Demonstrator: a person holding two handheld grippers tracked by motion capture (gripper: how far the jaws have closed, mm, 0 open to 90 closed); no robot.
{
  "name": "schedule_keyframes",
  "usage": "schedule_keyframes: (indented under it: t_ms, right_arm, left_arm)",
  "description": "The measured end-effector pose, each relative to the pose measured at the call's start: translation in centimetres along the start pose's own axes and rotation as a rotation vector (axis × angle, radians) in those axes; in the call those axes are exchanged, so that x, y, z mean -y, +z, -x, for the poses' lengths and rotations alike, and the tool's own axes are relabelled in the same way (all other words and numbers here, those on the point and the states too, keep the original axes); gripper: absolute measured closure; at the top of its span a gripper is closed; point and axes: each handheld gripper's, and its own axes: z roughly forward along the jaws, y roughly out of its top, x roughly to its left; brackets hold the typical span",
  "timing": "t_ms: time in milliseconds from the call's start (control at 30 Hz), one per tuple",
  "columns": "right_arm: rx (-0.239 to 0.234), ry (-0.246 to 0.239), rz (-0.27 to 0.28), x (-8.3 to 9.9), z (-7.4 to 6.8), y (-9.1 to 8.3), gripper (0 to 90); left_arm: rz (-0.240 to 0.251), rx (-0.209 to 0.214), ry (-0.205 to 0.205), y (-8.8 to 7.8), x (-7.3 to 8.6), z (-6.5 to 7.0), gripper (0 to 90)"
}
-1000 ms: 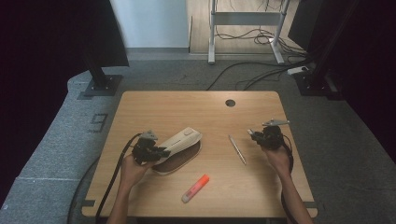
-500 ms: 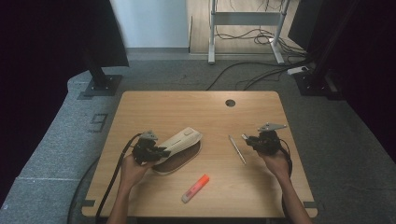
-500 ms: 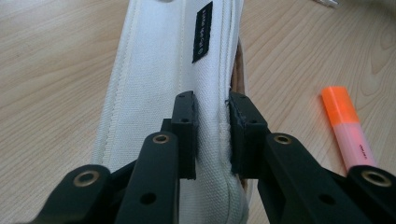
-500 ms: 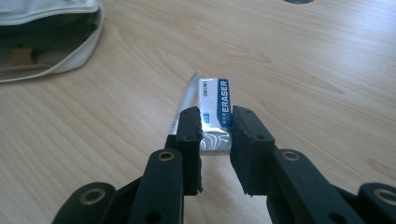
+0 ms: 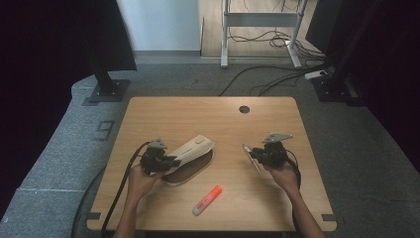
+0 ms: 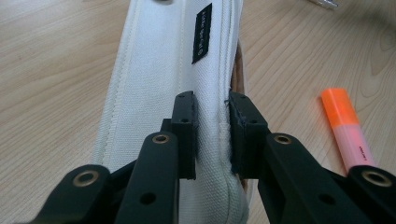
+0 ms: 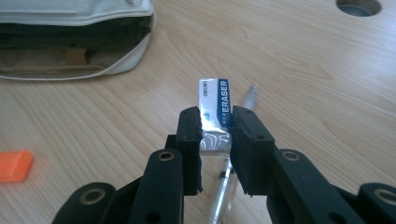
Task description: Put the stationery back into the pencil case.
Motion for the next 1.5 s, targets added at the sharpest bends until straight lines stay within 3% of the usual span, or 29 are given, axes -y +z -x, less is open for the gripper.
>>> schedule_keyframes:
  t_ms: [1500]
  right_arm:
    - [-0.152, -0.118, -0.048, -3.4, -6.6, 8.1, 71.7]
  left_arm:
    - [0.018, -0.019, 0.009, -0.4, -0.1, 0.3, 75.9]
